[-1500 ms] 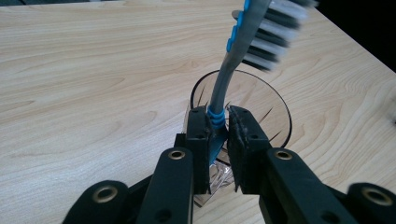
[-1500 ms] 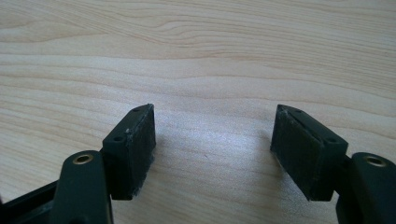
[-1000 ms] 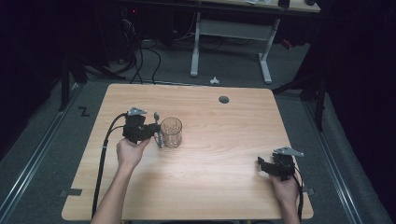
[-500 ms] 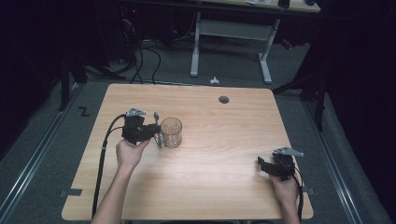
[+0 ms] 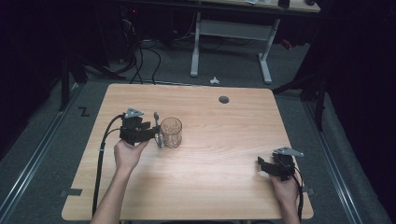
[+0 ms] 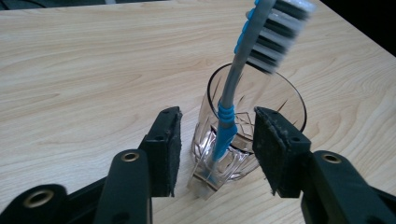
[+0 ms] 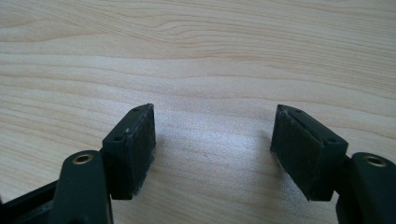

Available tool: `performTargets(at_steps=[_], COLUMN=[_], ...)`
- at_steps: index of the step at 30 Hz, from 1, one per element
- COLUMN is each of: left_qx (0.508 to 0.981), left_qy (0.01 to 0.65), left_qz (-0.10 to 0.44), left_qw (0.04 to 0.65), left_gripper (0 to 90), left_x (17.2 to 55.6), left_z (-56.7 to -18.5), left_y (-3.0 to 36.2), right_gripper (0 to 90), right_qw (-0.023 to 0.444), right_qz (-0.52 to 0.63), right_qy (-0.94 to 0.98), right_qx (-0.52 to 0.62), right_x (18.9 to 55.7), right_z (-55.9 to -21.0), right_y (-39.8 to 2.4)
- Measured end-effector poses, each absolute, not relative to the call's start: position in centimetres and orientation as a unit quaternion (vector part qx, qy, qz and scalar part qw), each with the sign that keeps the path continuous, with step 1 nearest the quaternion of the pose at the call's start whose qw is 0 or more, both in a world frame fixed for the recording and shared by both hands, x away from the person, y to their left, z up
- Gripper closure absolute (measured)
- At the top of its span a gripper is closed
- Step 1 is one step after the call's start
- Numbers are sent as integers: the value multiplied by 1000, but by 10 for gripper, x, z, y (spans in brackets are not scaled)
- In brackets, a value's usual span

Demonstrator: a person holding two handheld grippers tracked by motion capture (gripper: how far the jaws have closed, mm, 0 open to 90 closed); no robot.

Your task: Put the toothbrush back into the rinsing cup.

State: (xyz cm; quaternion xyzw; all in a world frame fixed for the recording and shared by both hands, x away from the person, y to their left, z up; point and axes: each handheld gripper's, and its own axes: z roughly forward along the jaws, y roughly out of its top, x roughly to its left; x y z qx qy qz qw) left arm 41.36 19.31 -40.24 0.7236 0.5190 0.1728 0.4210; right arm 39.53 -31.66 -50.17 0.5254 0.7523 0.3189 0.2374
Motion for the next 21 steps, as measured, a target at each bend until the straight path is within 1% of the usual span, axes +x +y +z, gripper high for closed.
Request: performTargets(at_steps=[8,21], left_qx=[719,707], left_qy=[516,522], left_qz=[193,208], left_qw=[423,429], left_gripper=[472,456], left_x=[406,394], left_z=[-395,-392], left_y=[196,207], right_gripper=[309,309], right_qw=[237,238], right_qz=[319,319], right_qy=[752,752], right_qx=[525,526], right_x=[395,395], right_z=[-502,-502], right_y=[-317,-317])
